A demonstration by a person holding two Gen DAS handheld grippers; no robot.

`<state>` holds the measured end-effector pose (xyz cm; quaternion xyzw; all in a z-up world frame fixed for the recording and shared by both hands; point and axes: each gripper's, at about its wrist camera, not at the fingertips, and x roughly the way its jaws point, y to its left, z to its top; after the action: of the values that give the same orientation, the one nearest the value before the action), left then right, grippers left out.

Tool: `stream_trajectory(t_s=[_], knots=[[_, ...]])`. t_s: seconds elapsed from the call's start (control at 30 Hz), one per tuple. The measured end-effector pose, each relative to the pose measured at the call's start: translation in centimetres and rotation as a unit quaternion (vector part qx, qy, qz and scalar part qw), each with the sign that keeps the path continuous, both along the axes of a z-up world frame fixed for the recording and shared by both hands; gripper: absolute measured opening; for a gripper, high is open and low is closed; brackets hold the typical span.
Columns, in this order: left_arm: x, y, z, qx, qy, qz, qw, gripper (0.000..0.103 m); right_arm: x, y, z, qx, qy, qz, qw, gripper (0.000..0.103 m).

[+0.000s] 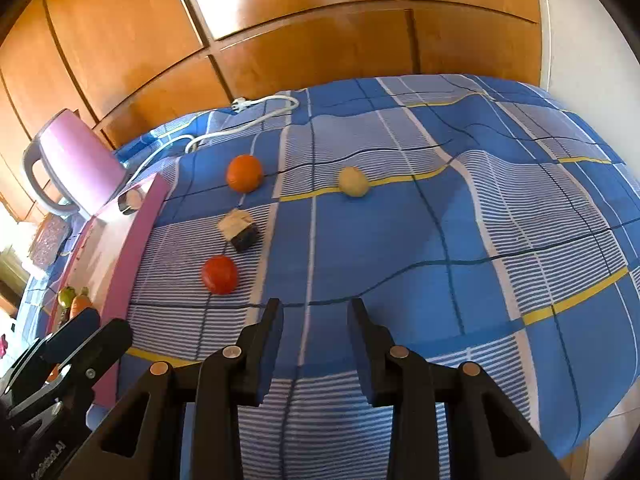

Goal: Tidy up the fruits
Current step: 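Move the left tool to the red tomato while the right tool reaches the beige cube, then close the left tool around the red tomato and lift it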

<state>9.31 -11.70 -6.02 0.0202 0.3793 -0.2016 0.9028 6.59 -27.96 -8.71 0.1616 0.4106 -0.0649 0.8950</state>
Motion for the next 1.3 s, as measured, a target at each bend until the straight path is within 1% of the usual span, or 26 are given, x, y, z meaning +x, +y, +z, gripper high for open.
stream_trajectory(t_s=[0.2,0.27,0.5,0.57,0.6,0.63,0.67,0.77,0.87,0.93,1.03,1.3], knots=[[1.9,-2.4,-0.9,0.012,0.012,-0.015,0.9997,0.055,0.1,-1.4,-0.7,-0.01,-0.009,-0.022,1.0,0.033],[2.5,-3.0,-1.1,0.015,0.015,-0.015,0.9997,0.055,0.2,-1.8,-1.1,-0.006,-0.006,-0.029,1.0,0.033],[5.2,-5.2,-2.5,0.028,0.032,-0.015,0.999,0.055,0.4,-2.1,-1.3,0.004,-0.016,-0.028,0.999,0.034],[5.9,-5.5,-3.2,0.027,0.043,-0.012,0.9987,0.046,0.5,-2.2,-1.3,0.008,-0.016,-0.028,0.999,0.034],[6.2,-5.6,-3.6,0.028,0.049,-0.011,0.9983,0.038,0.6,-2.2,-1.4,0.008,-0.017,-0.028,0.999,0.034],[6.5,-5.6,-4.0,0.028,0.057,-0.007,0.998,0.033,0.6,-2.2,-1.4,0.009,-0.018,-0.028,0.999,0.034],[6.4,-5.5,-4.1,0.027,0.049,-0.003,0.9984,0.029,0.6,-2.2,-1.4,0.009,-0.018,-0.028,0.999,0.034],[5.7,-4.7,-4.1,0.019,0.034,0.001,0.9992,0.028,0.7,-2.3,-1.5,0.011,-0.02,-0.028,0.999,0.034],[4.6,-3.3,-4.3,0.013,0.02,0.027,0.9994,0.028,0.8,-2.4,-1.5,0.013,-0.021,-0.03,0.999,0.034],[4.0,-2.7,-4.5,0.013,0.008,0.035,0.9993,0.028,0.9,-2.3,-1.5,0.011,-0.022,-0.031,0.999,0.034],[3.4,-2.4,-5.0,0.016,-0.01,0.034,0.9993,0.029,0.9,-2.1,-1.5,0.004,-0.021,-0.029,0.999,0.034],[3.1,-2.6,-5.3,0.025,-0.027,0.032,0.9988,0.029,1.0,-1.5,-1.6,-0.019,-0.018,-0.022,0.999,0.034]])
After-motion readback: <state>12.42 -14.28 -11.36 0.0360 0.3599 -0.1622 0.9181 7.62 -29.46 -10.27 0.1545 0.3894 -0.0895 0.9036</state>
